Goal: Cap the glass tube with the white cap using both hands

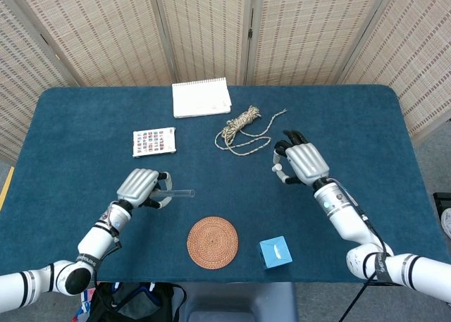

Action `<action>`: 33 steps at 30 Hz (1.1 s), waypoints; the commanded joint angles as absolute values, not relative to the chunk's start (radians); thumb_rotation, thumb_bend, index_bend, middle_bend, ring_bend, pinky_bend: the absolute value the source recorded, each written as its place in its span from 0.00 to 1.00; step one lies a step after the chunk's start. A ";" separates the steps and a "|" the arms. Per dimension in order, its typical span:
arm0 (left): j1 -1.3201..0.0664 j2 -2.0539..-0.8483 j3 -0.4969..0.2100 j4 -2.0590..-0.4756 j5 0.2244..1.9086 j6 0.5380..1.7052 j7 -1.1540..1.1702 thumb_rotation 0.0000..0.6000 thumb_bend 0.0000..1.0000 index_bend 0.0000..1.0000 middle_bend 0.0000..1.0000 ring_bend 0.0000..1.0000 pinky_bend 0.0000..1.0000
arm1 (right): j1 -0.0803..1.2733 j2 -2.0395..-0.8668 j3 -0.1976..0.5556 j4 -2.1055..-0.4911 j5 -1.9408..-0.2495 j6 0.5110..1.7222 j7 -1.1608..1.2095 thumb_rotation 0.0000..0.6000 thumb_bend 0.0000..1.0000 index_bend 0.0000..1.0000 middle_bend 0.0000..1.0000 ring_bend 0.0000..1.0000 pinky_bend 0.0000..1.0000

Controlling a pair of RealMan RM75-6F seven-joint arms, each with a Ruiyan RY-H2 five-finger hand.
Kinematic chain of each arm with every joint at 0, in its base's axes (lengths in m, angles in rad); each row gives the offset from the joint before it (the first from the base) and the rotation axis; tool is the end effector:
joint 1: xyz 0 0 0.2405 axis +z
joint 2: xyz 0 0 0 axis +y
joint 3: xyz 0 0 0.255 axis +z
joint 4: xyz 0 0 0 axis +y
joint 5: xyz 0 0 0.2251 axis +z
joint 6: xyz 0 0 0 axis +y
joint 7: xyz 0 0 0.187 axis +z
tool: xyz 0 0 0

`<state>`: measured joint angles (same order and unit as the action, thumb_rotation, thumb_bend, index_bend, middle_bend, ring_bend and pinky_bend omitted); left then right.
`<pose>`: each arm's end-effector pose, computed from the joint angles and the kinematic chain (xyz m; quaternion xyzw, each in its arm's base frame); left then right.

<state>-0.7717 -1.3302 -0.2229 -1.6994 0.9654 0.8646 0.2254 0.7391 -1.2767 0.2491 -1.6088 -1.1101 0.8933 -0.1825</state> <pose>-0.1229 0.3879 -0.0003 -0.7130 -0.4629 -0.3780 0.3667 -0.1392 -0.4129 0.0406 0.7166 -0.3925 0.3957 0.4194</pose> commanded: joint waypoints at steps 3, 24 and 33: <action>-0.800 -1.326 -0.253 -1.716 0.924 0.830 0.184 1.00 0.31 0.57 1.00 0.99 1.00 | 0.734 -1.221 0.301 -1.715 -1.170 0.945 -0.102 1.00 0.46 0.69 0.28 0.00 0.00; -0.844 -1.315 -0.316 -1.775 0.863 0.752 -0.023 1.00 0.31 0.57 1.00 0.99 1.00 | 0.803 -1.265 0.326 -1.828 -1.256 0.956 -0.018 1.00 0.46 0.71 0.29 0.00 0.00; -0.855 -1.323 -0.308 -1.773 0.876 0.759 -0.044 1.00 0.31 0.57 1.00 0.99 1.00 | 0.811 -1.278 0.314 -1.831 -1.269 0.966 -0.012 1.00 0.46 0.71 0.29 0.00 0.00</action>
